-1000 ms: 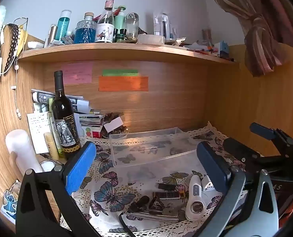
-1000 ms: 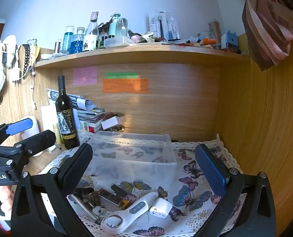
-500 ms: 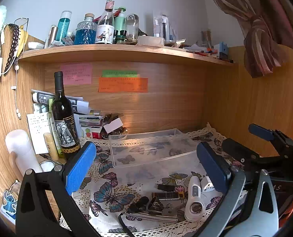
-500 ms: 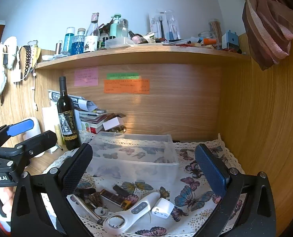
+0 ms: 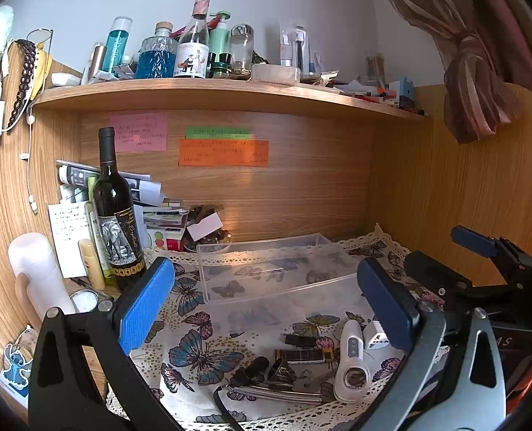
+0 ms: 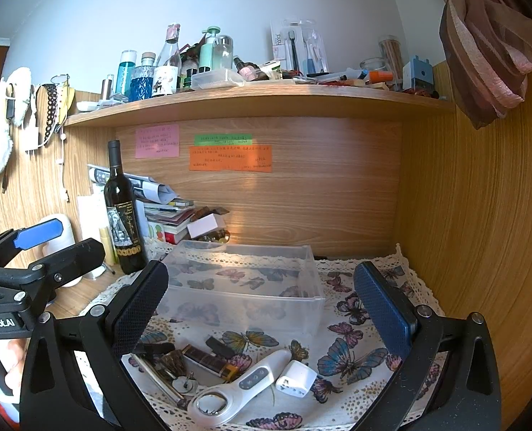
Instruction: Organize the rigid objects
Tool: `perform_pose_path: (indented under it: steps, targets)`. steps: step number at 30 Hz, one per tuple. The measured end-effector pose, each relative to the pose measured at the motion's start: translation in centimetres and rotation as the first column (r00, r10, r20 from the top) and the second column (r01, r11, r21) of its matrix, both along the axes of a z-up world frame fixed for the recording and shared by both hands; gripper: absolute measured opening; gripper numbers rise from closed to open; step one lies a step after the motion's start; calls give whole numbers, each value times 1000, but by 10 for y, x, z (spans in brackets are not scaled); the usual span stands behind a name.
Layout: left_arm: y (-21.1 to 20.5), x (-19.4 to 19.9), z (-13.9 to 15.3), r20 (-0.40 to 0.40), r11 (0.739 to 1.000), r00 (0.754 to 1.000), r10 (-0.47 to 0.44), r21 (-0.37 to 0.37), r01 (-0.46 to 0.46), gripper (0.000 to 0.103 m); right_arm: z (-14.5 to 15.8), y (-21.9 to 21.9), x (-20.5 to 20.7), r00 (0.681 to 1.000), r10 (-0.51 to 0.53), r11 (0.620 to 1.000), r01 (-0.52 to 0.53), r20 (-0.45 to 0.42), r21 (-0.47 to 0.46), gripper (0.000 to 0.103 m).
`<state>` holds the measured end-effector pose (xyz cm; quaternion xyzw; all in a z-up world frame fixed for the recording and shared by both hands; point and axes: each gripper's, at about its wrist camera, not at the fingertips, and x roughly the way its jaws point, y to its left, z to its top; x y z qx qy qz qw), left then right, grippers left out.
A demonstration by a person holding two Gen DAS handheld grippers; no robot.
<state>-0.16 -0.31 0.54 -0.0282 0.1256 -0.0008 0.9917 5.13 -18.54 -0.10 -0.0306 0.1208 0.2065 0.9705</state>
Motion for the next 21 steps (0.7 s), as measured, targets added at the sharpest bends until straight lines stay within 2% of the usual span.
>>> perform_pose_path:
  steps: [21]
  targets:
    - [0,1,-3,5,1000,1000,-5,-2,5,103,1,0,-1,1000,1,1000,-1,1,6,103]
